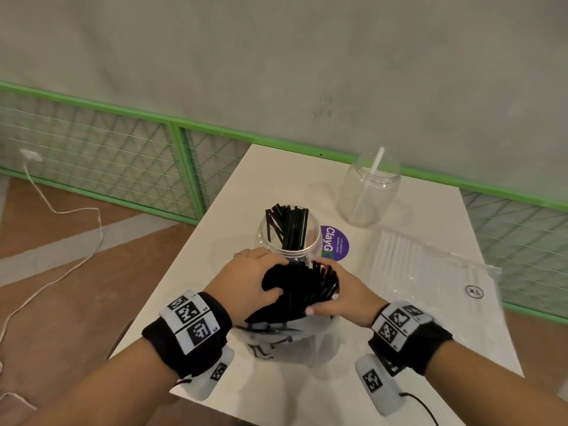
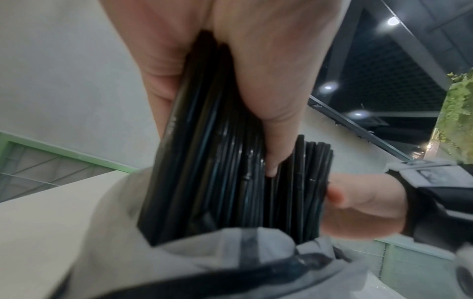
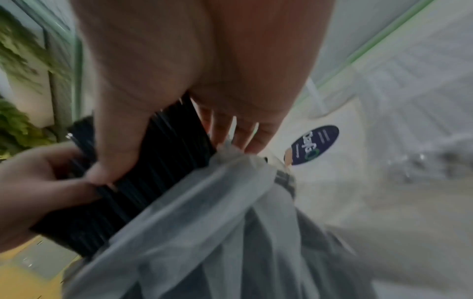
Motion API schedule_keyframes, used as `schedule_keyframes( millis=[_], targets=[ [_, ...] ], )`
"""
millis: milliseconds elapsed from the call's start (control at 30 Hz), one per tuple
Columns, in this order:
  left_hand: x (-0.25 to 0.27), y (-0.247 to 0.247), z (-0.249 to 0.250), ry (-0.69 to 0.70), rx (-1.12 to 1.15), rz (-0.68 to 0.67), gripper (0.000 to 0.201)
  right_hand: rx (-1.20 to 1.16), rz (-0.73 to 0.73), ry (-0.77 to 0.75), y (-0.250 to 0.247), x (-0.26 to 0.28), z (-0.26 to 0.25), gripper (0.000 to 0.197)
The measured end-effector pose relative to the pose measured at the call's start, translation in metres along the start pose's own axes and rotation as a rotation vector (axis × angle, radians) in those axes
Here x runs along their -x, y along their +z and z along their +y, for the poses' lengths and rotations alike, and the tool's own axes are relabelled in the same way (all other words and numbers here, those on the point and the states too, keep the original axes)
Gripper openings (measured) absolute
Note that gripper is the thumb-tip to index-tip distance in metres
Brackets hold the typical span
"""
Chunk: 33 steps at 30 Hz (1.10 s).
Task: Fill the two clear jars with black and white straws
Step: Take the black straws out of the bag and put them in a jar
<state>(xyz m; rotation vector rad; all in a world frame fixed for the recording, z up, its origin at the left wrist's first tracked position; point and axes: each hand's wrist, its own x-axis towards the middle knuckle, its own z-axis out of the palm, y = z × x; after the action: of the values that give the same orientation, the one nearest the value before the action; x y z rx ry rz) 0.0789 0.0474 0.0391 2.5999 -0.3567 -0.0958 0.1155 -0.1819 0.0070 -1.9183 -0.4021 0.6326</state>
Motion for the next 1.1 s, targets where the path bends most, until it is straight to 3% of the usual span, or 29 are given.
schedule_keyframes(
  millis=[133, 200, 300, 467, 533, 633, 700, 800, 833, 900, 1033, 1100],
  targets=[
    [0.002, -0.005, -0.003, 0.018, 0.075, 0.034, 0.047, -0.144, 0.182, -0.024, 0.021, -0.011, 0.006, 0.034],
    [0.005, -0.011, -0.009, 0.032, 0.087, 0.059, 0.045, -0.183, 0.245, -0.052, 0.031, -0.012, 0.003, 0.024],
    [0.01, -0.024, -0.02, 0.058, 0.047, 0.102, 0.042, -0.176, 0.293, -0.117, 0.046, -0.017, -0.006, 0.021],
    [0.021, -0.034, -0.035, 0.033, 0.02, 0.122, 0.051, -0.174, 0.371, -0.193, 0.068, -0.03, -0.021, 0.032],
    [0.028, -0.034, -0.039, -0.011, 0.183, 0.161, 0.055, -0.125, 0.378, -0.204, 0.073, -0.032, -0.021, 0.03],
    [0.044, -0.035, -0.054, -0.131, 0.674, 0.246, 0.065, -0.095, 0.383, -0.193, 0.071, -0.033, -0.019, 0.029],
    [0.059, -0.032, -0.075, -0.197, 0.817, 0.18, 0.09, -0.098, 0.379, -0.192, 0.069, -0.03, -0.017, 0.029],
    [0.072, -0.018, -0.086, -0.198, 0.588, -0.091, 0.127, -0.109, 0.35, -0.194, 0.069, -0.027, -0.016, 0.027],
    [0.069, -0.01, -0.085, -0.192, 0.587, -0.121, 0.132, -0.114, 0.341, -0.192, 0.069, -0.026, -0.016, 0.027],
    [0.06, 0.001, -0.082, -0.204, 0.69, -0.103, 0.124, -0.125, 0.342, -0.177, 0.069, -0.027, -0.015, 0.032],
    [0.05, 0.017, -0.089, -0.376, 0.664, 0.012, 0.07, -0.216, 0.288, -0.114, 0.072, -0.024, -0.012, 0.055],
    [0.051, 0.02, -0.089, -0.412, 0.693, 0.052, 0.056, -0.16, 0.255, -0.098, 0.074, -0.021, -0.011, 0.057]
  ],
)
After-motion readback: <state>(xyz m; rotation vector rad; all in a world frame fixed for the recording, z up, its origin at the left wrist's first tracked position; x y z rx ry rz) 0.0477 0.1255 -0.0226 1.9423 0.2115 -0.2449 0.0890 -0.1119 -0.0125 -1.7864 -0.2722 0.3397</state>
